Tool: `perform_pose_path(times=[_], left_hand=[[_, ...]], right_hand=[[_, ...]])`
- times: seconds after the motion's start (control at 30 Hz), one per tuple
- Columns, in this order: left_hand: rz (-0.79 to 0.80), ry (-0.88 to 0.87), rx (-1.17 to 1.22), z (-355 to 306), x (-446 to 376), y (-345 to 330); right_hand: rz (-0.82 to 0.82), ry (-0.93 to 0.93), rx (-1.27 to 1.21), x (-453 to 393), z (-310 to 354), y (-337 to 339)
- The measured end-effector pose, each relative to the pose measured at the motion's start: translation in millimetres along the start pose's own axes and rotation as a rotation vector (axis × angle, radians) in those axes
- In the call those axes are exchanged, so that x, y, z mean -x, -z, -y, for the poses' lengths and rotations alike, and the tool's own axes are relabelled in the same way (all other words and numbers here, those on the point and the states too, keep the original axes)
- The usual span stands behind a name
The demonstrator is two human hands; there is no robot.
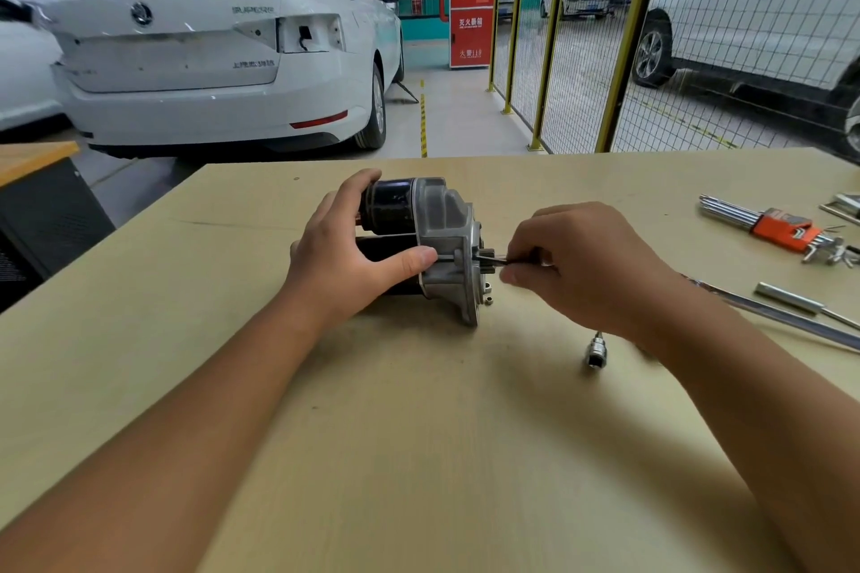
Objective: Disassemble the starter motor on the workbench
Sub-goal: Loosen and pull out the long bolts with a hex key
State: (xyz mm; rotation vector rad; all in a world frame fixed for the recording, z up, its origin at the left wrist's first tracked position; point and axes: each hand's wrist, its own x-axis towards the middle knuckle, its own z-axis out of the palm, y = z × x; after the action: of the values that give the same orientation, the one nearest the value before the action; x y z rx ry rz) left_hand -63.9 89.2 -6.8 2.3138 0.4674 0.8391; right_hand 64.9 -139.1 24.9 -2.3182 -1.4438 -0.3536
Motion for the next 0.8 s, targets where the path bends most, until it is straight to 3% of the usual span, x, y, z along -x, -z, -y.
perform_pose_path(times=[0.2,0.4,0.8], left_hand=[[0.007,-0.022,0.007,6,-2,-1],[0.004,0.013,0.147,12,-4,3],[0.087,-0.002,0.171,19,-7,5]], right_hand=[[-0.041,-0.060,-0.162,1,-1,-2],[0.026,-0.024,-0.103,-3,-3,-2],[0.015,-0.059,-0.180,0,-5,-4]])
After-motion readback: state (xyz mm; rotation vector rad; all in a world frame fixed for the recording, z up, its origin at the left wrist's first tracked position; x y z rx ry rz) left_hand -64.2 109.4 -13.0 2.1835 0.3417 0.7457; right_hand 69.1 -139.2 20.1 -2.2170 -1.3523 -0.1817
